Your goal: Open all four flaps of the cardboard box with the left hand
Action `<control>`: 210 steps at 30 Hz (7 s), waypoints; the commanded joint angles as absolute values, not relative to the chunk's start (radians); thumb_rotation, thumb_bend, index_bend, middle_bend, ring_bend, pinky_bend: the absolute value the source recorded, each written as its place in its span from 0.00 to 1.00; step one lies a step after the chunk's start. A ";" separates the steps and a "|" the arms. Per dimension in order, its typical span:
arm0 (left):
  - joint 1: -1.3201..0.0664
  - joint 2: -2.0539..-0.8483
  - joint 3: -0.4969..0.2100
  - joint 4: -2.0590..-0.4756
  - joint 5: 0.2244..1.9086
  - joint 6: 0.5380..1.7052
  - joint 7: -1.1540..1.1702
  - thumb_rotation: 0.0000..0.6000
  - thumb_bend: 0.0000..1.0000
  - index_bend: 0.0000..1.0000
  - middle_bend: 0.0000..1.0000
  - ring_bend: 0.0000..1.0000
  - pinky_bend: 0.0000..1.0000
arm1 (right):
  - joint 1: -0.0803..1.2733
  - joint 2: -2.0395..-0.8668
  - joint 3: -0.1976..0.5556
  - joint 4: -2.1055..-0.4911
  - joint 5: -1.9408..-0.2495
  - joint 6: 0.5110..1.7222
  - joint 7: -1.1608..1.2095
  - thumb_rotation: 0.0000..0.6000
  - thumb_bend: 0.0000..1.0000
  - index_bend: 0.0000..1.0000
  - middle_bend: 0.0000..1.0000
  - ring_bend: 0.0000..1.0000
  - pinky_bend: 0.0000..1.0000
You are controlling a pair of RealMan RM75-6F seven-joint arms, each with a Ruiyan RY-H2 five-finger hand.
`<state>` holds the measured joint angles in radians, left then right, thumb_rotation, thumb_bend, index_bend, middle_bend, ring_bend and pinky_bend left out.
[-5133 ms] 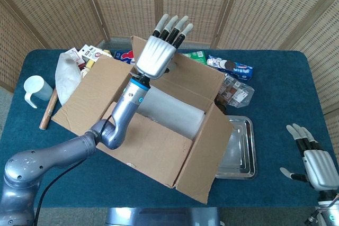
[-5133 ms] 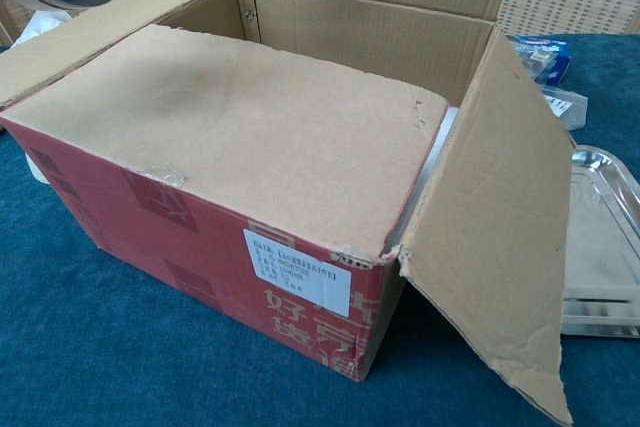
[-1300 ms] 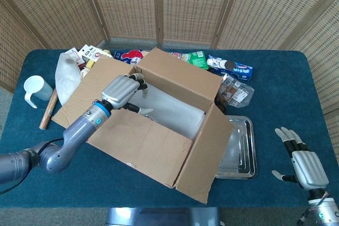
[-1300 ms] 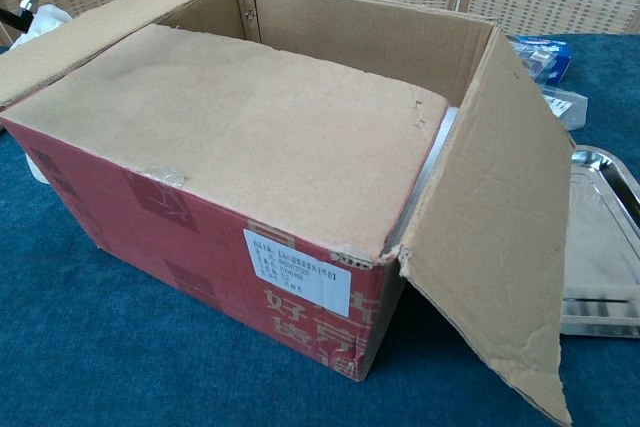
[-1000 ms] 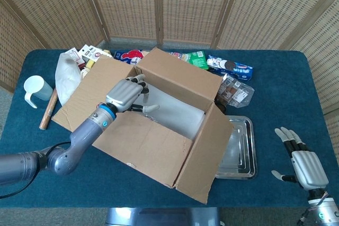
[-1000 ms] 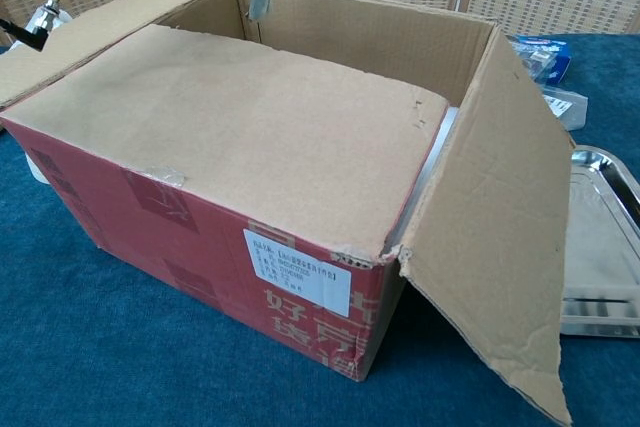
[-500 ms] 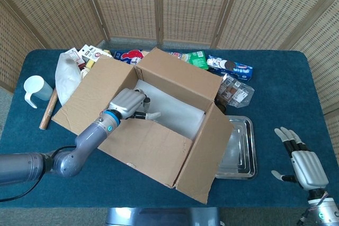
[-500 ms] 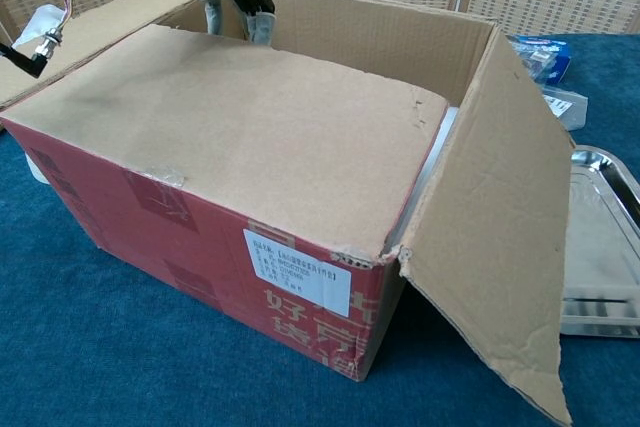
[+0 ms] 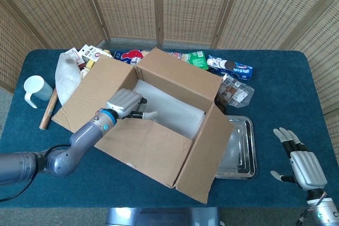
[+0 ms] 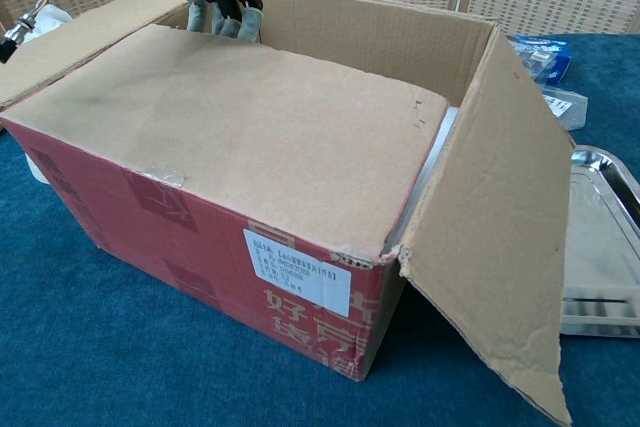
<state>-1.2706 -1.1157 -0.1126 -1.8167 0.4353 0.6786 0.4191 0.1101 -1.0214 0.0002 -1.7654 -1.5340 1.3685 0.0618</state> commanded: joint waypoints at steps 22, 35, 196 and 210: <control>-1.228 -0.958 -0.153 -1.874 0.506 0.460 0.165 0.00 0.00 0.59 0.77 0.57 0.53 | 0.110 -1.026 -0.005 -1.771 -1.544 1.371 0.047 1.00 0.00 0.00 0.00 0.00 0.24; -1.151 -0.850 -0.265 -1.878 0.606 0.279 -0.044 0.00 0.00 0.59 0.78 0.57 0.53 | 0.115 -1.037 -0.011 -1.771 -1.547 1.360 0.026 1.00 0.00 0.00 0.00 0.00 0.24; -0.708 -0.921 -0.323 -1.879 1.167 0.993 0.218 0.66 0.00 0.00 0.00 0.00 0.00 | 0.119 -1.050 -0.023 -1.790 -1.563 1.363 -0.013 1.00 0.00 0.00 0.00 0.00 0.25; -0.471 -0.863 -0.193 -1.705 1.455 1.258 -0.067 0.65 0.00 0.00 0.00 0.00 0.00 | 0.110 -1.075 0.005 -1.755 -1.547 1.405 -0.045 1.00 0.00 0.00 0.00 0.00 0.21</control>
<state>-0.5186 -0.8684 -0.2293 -1.7496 1.4163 1.2084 -0.0187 0.1112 -1.0730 0.0036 -1.7568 -1.5479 1.4032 -0.0453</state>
